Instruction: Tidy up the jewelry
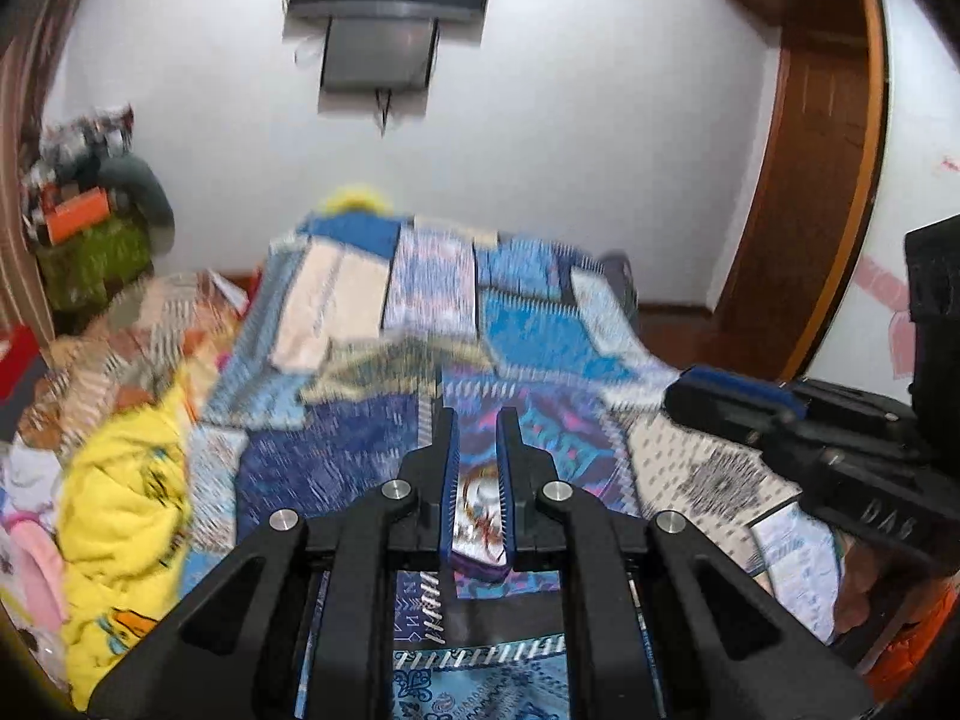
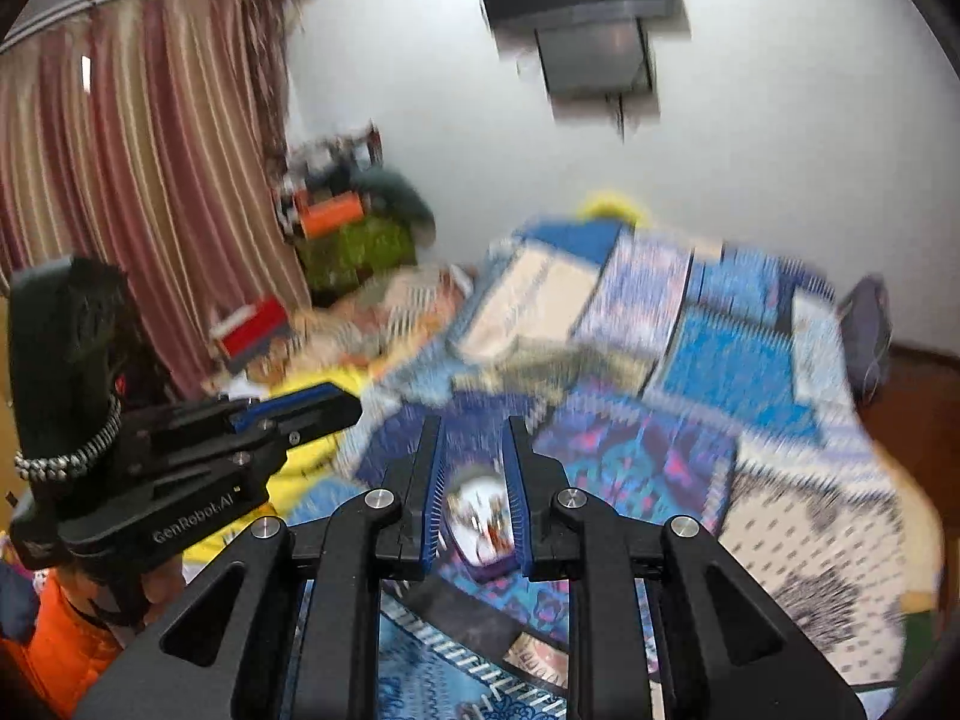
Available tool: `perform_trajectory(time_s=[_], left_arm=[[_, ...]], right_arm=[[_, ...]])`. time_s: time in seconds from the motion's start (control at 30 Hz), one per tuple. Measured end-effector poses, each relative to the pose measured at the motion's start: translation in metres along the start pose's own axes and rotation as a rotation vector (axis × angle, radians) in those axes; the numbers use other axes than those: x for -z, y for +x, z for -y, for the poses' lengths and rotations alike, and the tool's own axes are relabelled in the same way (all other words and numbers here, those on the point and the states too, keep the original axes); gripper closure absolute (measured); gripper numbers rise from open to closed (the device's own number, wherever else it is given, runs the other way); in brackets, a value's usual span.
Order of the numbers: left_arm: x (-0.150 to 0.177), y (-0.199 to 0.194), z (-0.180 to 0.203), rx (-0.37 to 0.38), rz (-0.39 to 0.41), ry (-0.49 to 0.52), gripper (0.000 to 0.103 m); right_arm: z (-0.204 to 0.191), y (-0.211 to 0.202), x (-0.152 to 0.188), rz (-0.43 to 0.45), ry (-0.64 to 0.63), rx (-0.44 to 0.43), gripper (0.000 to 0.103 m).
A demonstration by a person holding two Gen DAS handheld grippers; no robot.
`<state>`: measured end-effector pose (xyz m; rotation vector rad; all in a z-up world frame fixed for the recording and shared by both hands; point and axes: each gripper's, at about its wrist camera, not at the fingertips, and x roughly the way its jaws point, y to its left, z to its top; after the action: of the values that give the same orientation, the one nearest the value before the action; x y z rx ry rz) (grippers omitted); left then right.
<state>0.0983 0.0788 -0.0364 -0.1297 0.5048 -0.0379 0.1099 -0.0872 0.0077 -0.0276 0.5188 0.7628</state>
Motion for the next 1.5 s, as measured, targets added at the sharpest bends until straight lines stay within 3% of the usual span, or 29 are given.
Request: perform_trajectory(time_s=[0.13,0.23,0.3,0.53,0.6,0.7,1.5], left_arm=[[-0.013,-0.056,0.017,-0.032,0.135,0.034,0.088],[-0.015,-0.098,0.029,-0.066,0.228,0.052,0.076],[-0.013,-0.124,0.036,-0.093,0.284,0.057,0.059],[-0.002,-0.168,0.046,-0.146,0.352,0.052,0.027],[0.001,-0.173,0.046,-0.157,0.367,0.039,0.012],[0.003,-0.176,0.045,-0.163,0.374,0.031,0.007],[0.012,-0.173,0.042,-0.169,0.351,0.015,0.004]], right_arm=[[-0.025,-0.058,-0.015,0.154,-0.028,0.023,0.086],[-0.040,-0.088,-0.017,0.226,-0.037,0.049,0.081],[-0.048,-0.100,-0.017,0.255,-0.035,0.070,0.060],[-0.062,-0.123,-0.009,0.352,-0.038,0.186,0.019],[-0.062,-0.124,-0.010,0.364,-0.038,0.205,0.008],[-0.062,-0.125,-0.011,0.380,-0.036,0.233,0.000],[-0.064,-0.128,0.008,0.320,-0.037,0.243,0.000]])
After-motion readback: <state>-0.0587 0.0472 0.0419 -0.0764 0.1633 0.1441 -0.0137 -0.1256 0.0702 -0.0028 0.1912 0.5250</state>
